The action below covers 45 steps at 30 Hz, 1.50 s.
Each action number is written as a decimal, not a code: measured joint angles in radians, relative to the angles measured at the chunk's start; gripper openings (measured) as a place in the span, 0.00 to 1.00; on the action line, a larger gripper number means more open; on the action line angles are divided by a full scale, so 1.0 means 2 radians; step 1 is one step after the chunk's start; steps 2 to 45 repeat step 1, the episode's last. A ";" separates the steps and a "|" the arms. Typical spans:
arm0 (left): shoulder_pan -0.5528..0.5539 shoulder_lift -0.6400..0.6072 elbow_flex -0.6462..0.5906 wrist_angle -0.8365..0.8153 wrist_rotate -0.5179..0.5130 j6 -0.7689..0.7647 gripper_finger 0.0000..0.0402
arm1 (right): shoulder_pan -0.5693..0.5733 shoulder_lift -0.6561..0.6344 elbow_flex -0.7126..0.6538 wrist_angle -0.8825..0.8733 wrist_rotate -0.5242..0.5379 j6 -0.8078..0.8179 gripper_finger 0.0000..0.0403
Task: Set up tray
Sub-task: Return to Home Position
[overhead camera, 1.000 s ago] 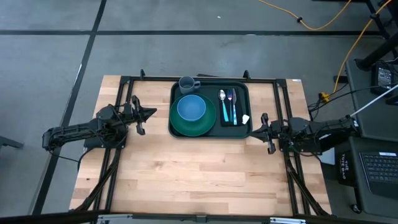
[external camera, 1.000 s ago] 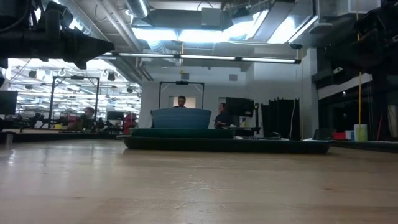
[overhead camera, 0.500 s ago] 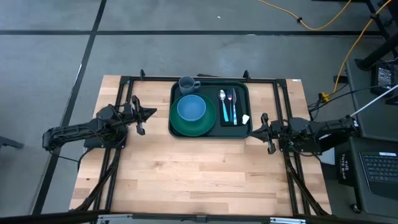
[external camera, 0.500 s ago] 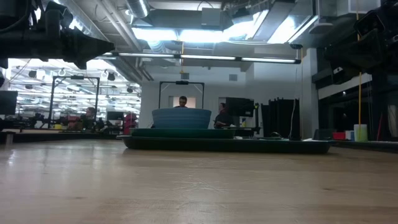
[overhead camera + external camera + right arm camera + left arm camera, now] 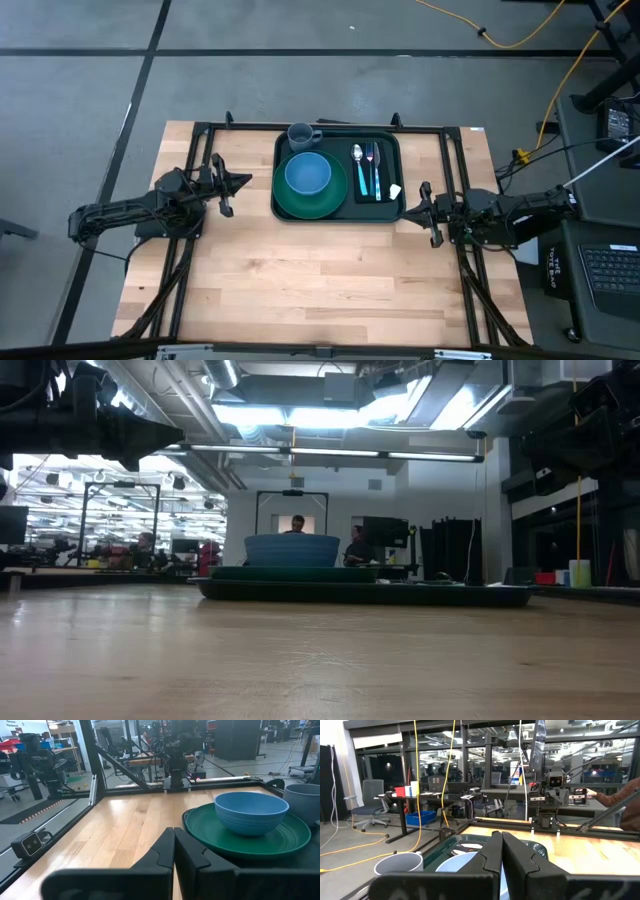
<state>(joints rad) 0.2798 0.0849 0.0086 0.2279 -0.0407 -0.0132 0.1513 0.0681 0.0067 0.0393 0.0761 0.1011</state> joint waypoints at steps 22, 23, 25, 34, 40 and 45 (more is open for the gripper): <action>0.000 0.000 0.000 0.000 0.000 0.000 0.01 | 0.000 0.000 0.000 0.000 0.000 0.000 0.02; 0.000 0.000 0.000 0.000 0.000 0.000 0.01 | 0.000 0.000 0.000 0.000 0.000 0.000 0.02; 0.000 0.000 0.000 0.000 0.000 0.000 0.01 | 0.000 0.000 0.000 0.000 0.000 0.000 0.02; 0.000 0.000 0.000 0.000 0.000 0.000 0.01 | 0.000 0.000 0.000 0.000 0.000 0.000 0.02; 0.000 0.000 0.000 0.000 0.000 0.000 0.01 | 0.000 0.000 0.000 0.000 0.000 0.000 0.02; 0.000 0.000 0.000 0.000 0.000 0.000 0.01 | 0.000 0.000 0.000 0.000 0.000 0.000 0.02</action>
